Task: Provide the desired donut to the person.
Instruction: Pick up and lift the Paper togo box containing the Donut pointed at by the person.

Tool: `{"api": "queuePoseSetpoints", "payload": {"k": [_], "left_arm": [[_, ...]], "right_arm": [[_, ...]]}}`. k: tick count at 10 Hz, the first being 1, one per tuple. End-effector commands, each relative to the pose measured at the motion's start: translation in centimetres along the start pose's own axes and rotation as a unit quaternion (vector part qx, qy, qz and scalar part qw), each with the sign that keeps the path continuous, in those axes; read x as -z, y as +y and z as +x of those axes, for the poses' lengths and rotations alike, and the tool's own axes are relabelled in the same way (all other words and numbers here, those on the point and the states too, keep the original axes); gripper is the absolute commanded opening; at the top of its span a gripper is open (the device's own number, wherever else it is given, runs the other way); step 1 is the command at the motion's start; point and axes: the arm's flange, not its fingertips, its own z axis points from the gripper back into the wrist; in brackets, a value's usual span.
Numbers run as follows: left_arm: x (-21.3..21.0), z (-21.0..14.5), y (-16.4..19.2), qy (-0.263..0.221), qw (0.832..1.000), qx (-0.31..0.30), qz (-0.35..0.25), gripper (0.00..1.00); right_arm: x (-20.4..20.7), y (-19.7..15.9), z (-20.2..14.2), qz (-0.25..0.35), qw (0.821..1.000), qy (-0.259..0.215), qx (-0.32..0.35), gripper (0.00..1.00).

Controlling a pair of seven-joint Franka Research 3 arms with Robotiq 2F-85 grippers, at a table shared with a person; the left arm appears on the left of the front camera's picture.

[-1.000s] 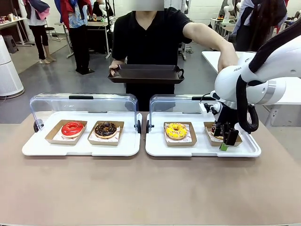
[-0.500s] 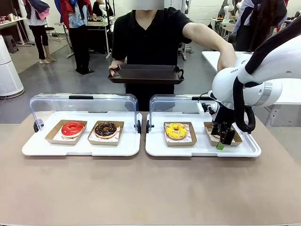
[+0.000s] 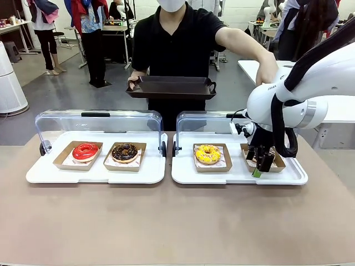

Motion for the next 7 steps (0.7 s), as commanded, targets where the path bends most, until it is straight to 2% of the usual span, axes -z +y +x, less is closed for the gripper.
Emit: {"api": "queuePoseSetpoints", "payload": {"k": [1,7], "left_arm": [[-0.1,-0.04,0.0,-0.003,1.0,0.004,-0.002,1.0],[-0.1,-0.04,0.0,-0.003,1.0,0.004,-0.002,1.0]], "right_arm": [[0.56,-0.81,-0.38,-0.007,1.0,-0.006,-0.01,1.0],[0.95,-1.38,-1.01,-0.013,1.0,0.0,-0.005,1.0]]}}
